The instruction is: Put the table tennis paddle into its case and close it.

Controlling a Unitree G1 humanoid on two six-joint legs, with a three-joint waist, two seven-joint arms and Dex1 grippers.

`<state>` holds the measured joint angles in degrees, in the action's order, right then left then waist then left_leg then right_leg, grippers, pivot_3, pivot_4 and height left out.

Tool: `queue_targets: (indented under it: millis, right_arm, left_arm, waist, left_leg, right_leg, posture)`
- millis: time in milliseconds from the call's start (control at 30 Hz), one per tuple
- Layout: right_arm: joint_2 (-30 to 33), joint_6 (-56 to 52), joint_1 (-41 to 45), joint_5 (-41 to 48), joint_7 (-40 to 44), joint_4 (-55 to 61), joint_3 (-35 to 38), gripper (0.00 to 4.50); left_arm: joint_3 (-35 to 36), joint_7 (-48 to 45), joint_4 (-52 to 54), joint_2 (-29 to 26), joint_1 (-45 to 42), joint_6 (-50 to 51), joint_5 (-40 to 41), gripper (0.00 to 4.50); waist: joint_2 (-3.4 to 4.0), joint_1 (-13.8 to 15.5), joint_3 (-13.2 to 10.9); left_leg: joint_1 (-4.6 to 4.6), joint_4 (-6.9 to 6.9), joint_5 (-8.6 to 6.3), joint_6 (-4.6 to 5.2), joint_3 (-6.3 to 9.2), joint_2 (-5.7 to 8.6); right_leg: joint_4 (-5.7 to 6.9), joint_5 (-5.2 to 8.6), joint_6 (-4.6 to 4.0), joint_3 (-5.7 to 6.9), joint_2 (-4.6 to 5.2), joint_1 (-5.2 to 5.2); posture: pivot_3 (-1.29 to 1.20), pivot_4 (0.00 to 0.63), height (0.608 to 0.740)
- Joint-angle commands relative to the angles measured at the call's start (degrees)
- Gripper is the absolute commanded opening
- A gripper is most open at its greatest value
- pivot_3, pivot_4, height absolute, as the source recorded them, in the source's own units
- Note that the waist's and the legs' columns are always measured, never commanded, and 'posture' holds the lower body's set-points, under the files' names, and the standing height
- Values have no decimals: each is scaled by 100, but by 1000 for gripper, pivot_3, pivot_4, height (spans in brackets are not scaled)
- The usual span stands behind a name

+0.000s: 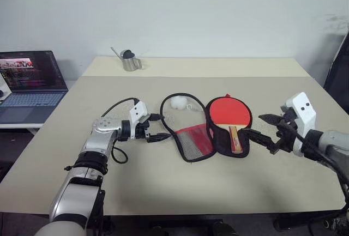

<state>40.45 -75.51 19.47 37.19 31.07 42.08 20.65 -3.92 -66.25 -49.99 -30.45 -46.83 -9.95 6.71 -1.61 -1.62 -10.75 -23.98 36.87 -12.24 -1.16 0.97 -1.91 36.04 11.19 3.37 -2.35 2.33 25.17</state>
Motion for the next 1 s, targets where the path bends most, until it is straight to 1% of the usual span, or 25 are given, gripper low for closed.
queue_targets:
  millis: [33, 133, 267, 433, 533, 633, 900, 1000]
  right_arm:
    - [133, 397, -89, 15, 60, -3, 7, 4468]
    - [163, 485, -127, 58, 27, -45, 15, 4468]
    - [217, 537, -144, 99, -2, -89, 27, 4468]
    - [257, 495, -184, 343, 45, 33, 158, 4468]
    - [276, 498, -206, 524, 50, 77, 216, 4468]
    - [319, 511, -233, 613, 19, 59, 237, 4468]
    - [366, 515, -304, 754, -53, 97, 269, 4468]
    - [373, 507, -330, 833, -108, 121, 299, 4468]
  left_arm:
    - [187, 739, -373, 32, -331, -557, -216, 4500]
    - [189, 1105, -647, 104, -449, -806, -357, 4500]
    - [78, 1345, -955, 119, -552, -922, -605, 4500]
    - [23, 1127, -1210, 17, -603, -996, -761, 4500]
    - [129, 1322, -1429, -52, -765, -965, -776, 4500]
    - [67, 1382, -1598, -98, -848, -1012, -871, 4500]
    - [-44, 1141, -1766, -112, -741, -1034, -1024, 4500]
    - [67, 1254, -1839, -142, -781, -976, -999, 4500]
  waist:
    - [0, 3, 0]
    - [0, 3, 0]
    - [0, 1, 0]
    - [-1, -3, 0]
    - [-1, -2, 0]
    - [-1, -3, 0]
    - [-1, -1, 0]
    - [-1, -2, 0]
  left_leg:
    - [0, 1, 0, 0, -1, 0]
    - [1, 2, 0, 0, -2, 0]
    - [1, 1, 0, 0, -2, 0]
    - [2, 1, 0, 0, -4, 0]
    - [1, 1, 0, 0, -3, 0]
    - [2, 1, 0, 0, -4, 0]
    - [1, 1, 0, -1, -4, 0]
    - [1, 2, 0, -1, -5, 0]
  right_leg:
    - [0, 0, 1, 0, 0, -1]
    - [0, -1, 2, -1, 0, -2]
    - [0, -1, 2, 0, 0, -2]
    - [0, -1, 2, -1, 0, -1]
    - [0, -1, 2, 0, 0, -1]
    - [0, -1, 2, -1, 0, -2]
    - [1, -1, 2, 0, 0, -2]
    - [0, -2, 2, -1, 0, -2]
  posture:
    - [0, 150, 740]
    - [0, 150, 740]
    - [0, 150, 740]
    - [0, 150, 740]
    - [0, 150, 740]
    - [0, 150, 740]
    - [0, 150, 740]
    - [0, 150, 740]
